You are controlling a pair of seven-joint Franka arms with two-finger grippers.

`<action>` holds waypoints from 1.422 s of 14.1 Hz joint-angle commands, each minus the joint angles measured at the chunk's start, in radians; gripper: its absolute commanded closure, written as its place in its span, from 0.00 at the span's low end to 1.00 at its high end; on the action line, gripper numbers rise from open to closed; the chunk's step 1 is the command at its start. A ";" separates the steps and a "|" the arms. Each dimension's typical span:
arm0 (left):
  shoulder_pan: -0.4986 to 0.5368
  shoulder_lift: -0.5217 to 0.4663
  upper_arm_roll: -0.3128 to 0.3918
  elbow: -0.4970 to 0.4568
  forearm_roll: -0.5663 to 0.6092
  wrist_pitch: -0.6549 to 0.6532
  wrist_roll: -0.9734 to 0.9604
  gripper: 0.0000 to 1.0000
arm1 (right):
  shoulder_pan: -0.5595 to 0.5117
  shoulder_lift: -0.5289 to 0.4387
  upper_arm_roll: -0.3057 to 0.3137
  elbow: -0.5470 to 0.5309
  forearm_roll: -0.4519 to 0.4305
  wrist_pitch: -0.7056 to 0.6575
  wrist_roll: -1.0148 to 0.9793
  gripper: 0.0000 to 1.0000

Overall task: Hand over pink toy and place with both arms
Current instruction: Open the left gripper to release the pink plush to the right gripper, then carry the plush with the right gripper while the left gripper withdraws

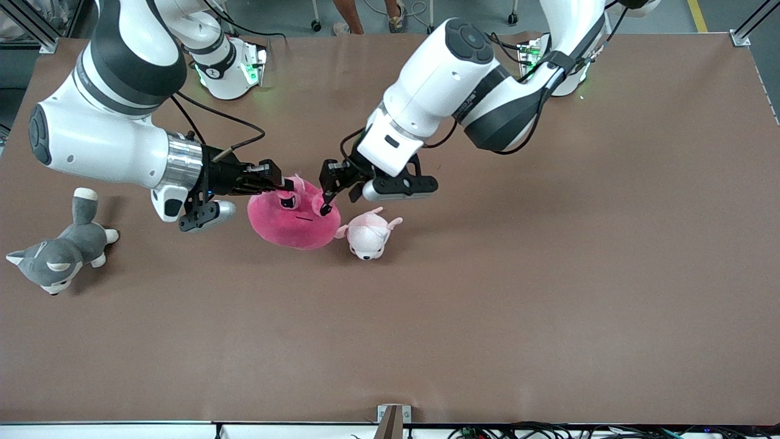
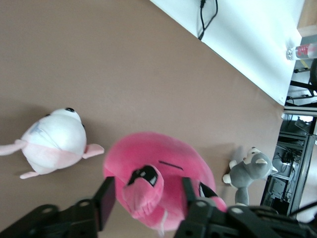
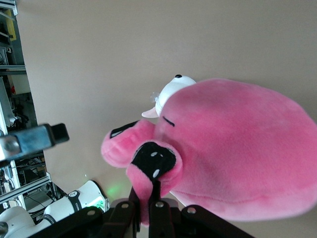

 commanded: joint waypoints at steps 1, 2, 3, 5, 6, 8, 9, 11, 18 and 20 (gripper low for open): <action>0.023 -0.024 0.005 0.008 0.037 -0.082 0.009 0.00 | -0.006 -0.003 -0.007 0.011 0.006 -0.012 0.010 1.00; 0.054 -0.030 0.008 0.008 0.073 -0.130 0.011 0.00 | -0.015 -0.003 -0.014 0.021 0.006 -0.037 0.002 1.00; 0.083 -0.041 0.008 0.008 0.112 -0.198 0.019 0.00 | -0.047 -0.002 -0.014 0.040 0.005 -0.061 -0.001 1.00; 0.166 -0.070 0.005 0.007 0.144 -0.353 0.099 0.00 | -0.115 -0.002 -0.012 0.047 0.005 -0.092 -0.071 1.00; 0.204 -0.088 0.005 0.005 0.146 -0.436 0.164 0.00 | -0.154 0.000 -0.012 0.047 0.003 -0.109 -0.110 1.00; 0.305 -0.128 0.005 0.005 0.147 -0.573 0.341 0.00 | -0.230 0.012 -0.012 0.049 0.003 -0.141 -0.154 1.00; 0.354 -0.148 0.005 0.005 0.147 -0.610 0.421 0.00 | -0.257 0.026 -0.012 0.049 0.001 -0.143 -0.185 1.00; 0.456 -0.171 0.007 0.007 0.149 -0.664 0.540 0.00 | -0.308 0.060 -0.014 0.058 -0.006 -0.158 -0.246 1.00; 0.611 -0.277 0.011 0.007 0.222 -0.797 0.765 0.00 | -0.463 0.268 -0.012 0.159 -0.011 -0.222 -0.596 1.00; 0.628 -0.295 0.010 0.007 0.222 -0.826 0.816 0.00 | -0.494 0.310 -0.012 0.176 -0.011 -0.254 -0.654 1.00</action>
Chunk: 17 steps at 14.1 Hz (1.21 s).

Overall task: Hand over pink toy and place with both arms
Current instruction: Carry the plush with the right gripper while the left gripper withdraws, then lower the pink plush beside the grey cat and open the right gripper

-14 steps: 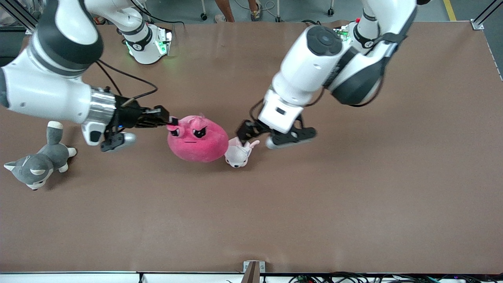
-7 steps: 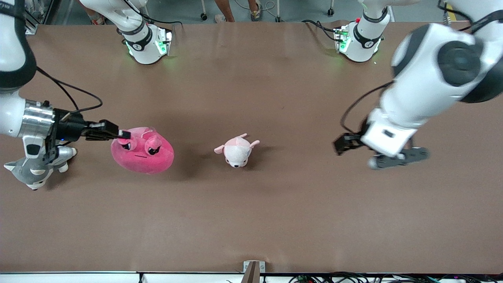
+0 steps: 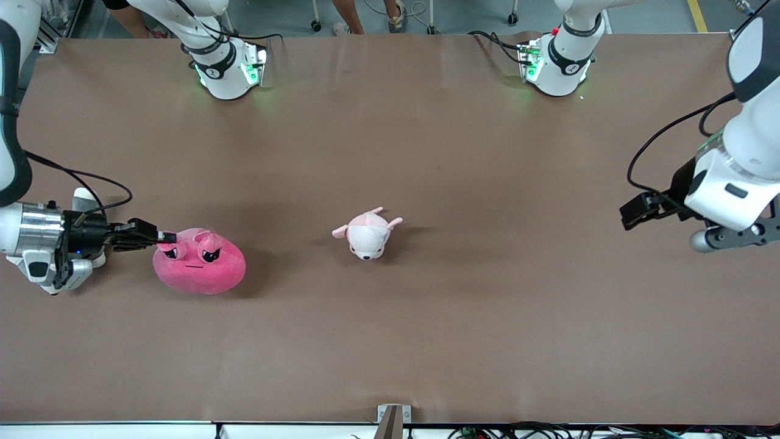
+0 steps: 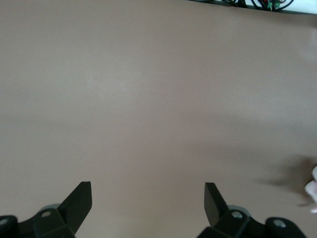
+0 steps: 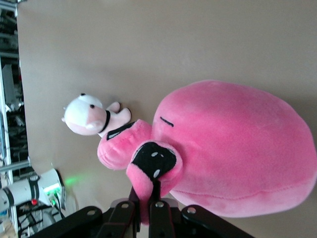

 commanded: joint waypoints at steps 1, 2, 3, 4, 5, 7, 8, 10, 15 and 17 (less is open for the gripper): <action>0.022 -0.058 -0.003 -0.016 0.017 -0.082 0.076 0.00 | -0.047 0.060 0.017 0.055 0.005 -0.066 -0.065 1.00; 0.028 -0.078 0.000 -0.016 0.009 -0.102 0.094 0.00 | -0.053 0.071 0.019 0.055 0.006 -0.079 -0.069 1.00; 0.030 -0.120 0.014 -0.037 0.002 -0.107 0.117 0.00 | -0.059 0.082 0.019 0.055 0.009 -0.097 -0.070 1.00; 0.014 -0.156 0.046 -0.074 -0.006 -0.107 0.127 0.00 | -0.068 0.097 0.020 0.055 0.015 -0.118 -0.073 1.00; -0.030 -0.195 0.101 -0.114 -0.032 -0.107 0.127 0.00 | -0.079 0.115 0.020 0.055 0.038 -0.137 -0.077 1.00; -0.154 -0.259 0.251 -0.186 -0.090 -0.109 0.127 0.00 | -0.099 0.149 0.020 0.074 0.077 -0.155 -0.091 1.00; -0.195 -0.278 0.303 -0.211 -0.098 -0.109 0.136 0.00 | -0.099 0.158 0.020 0.089 0.074 -0.157 -0.096 1.00; -0.210 -0.302 0.348 -0.229 -0.127 -0.109 0.200 0.00 | -0.100 0.169 0.020 0.094 0.074 -0.162 -0.097 1.00; -0.221 -0.356 0.424 -0.307 -0.170 -0.100 0.249 0.00 | -0.114 0.183 0.020 0.094 0.074 -0.162 -0.097 1.00; -0.223 -0.356 0.422 -0.307 -0.178 -0.100 0.249 0.00 | -0.116 0.186 0.020 0.092 0.072 -0.163 -0.097 0.99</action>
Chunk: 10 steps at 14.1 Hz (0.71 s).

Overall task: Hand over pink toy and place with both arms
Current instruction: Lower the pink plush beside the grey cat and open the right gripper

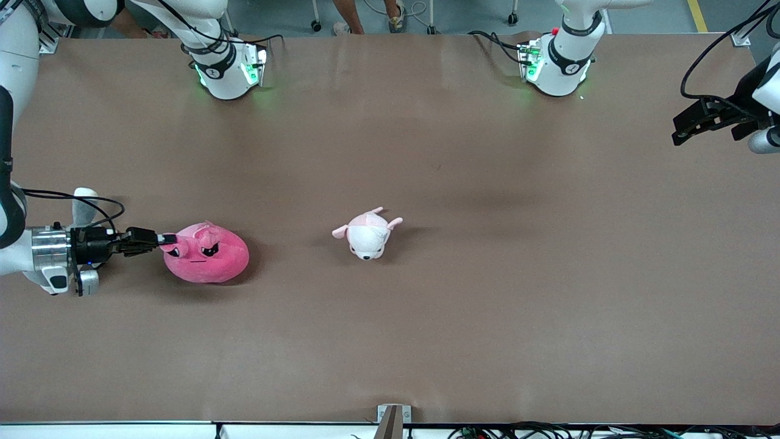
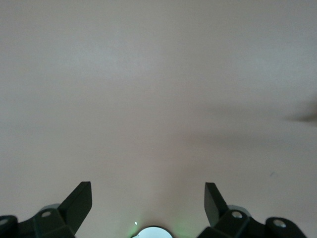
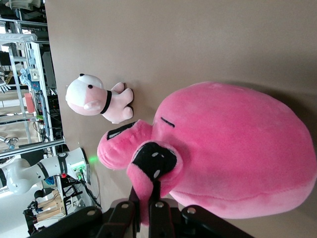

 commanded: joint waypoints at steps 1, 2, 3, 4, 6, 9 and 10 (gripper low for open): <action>-0.007 -0.029 -0.001 -0.030 -0.018 0.017 0.011 0.00 | -0.026 0.017 0.019 0.019 0.010 -0.030 -0.007 0.99; -0.009 -0.029 -0.001 -0.030 -0.018 0.017 0.011 0.00 | -0.028 0.020 0.019 0.019 0.010 -0.033 -0.007 0.99; -0.010 -0.029 -0.001 -0.030 -0.018 0.015 0.011 0.00 | -0.029 0.024 0.019 0.019 0.007 -0.035 -0.007 0.99; -0.010 -0.026 -0.001 -0.029 -0.018 0.017 0.011 0.00 | -0.028 0.026 0.019 0.019 0.006 -0.035 -0.006 0.99; -0.010 -0.021 -0.001 -0.027 -0.019 0.026 0.011 0.00 | -0.028 0.027 0.019 0.014 0.006 -0.044 -0.005 0.99; -0.012 -0.021 -0.001 -0.029 -0.018 0.026 0.011 0.00 | -0.028 0.038 0.017 0.013 -0.007 -0.049 -0.001 0.99; -0.012 -0.021 -0.001 -0.029 -0.018 0.026 0.011 0.00 | -0.026 0.038 0.017 0.014 -0.030 -0.049 0.005 0.98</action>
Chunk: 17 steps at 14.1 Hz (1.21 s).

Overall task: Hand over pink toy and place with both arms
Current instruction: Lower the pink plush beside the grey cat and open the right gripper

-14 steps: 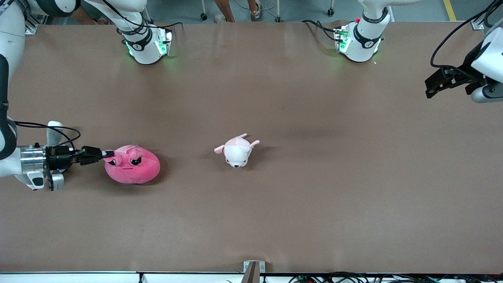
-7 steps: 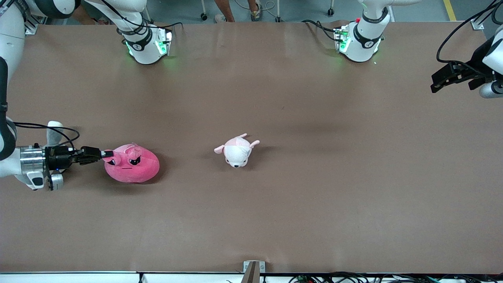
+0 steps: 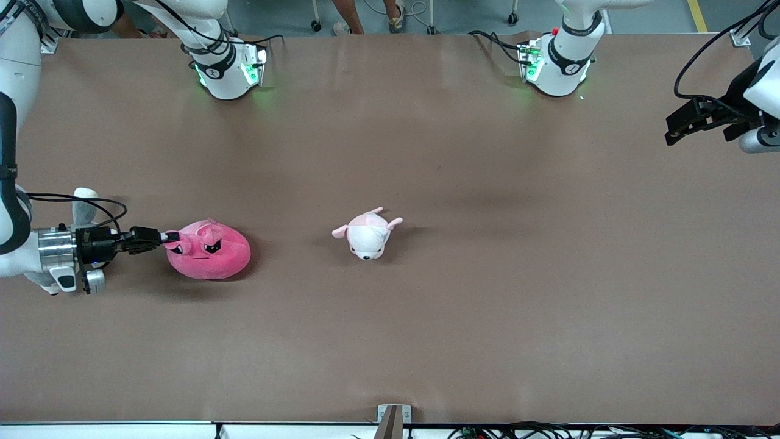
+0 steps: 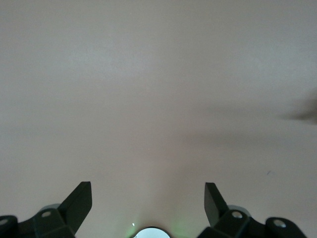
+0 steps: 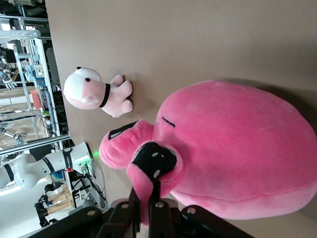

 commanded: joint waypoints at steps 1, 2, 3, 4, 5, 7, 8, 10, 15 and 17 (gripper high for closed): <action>-0.003 -0.019 0.003 -0.020 -0.015 0.013 0.011 0.00 | -0.018 0.010 0.016 0.013 -0.037 -0.017 0.007 0.97; -0.001 -0.019 0.003 -0.021 -0.015 0.013 0.011 0.00 | -0.018 0.015 0.016 0.013 -0.049 -0.016 0.004 0.97; -0.001 -0.019 0.003 -0.020 -0.015 0.013 0.011 0.00 | -0.021 0.027 0.016 0.013 -0.059 -0.013 0.002 0.93; -0.001 -0.016 0.003 -0.018 -0.015 0.015 0.011 0.00 | -0.023 0.033 0.016 0.013 -0.066 -0.008 0.001 0.79; -0.004 -0.015 0.003 -0.018 -0.015 0.016 0.011 0.00 | -0.021 0.036 0.016 0.015 -0.074 -0.007 0.002 0.72; -0.006 -0.013 0.001 -0.020 -0.016 0.027 0.011 0.00 | -0.023 0.030 0.014 0.024 -0.074 -0.008 0.007 0.00; -0.004 -0.011 0.001 -0.021 -0.018 0.039 0.011 0.00 | -0.023 0.027 0.013 0.030 -0.076 -0.008 0.008 0.00; -0.004 -0.007 0.001 -0.023 -0.030 0.053 0.011 0.00 | -0.021 0.024 0.013 0.099 -0.102 -0.017 0.011 0.00; 0.000 -0.010 0.001 -0.024 -0.061 0.045 0.022 0.00 | -0.013 -0.045 0.014 0.148 -0.220 -0.019 0.036 0.00; 0.000 -0.010 0.001 -0.023 -0.061 0.045 0.025 0.00 | -0.007 -0.074 0.011 0.174 -0.258 -0.019 0.048 0.00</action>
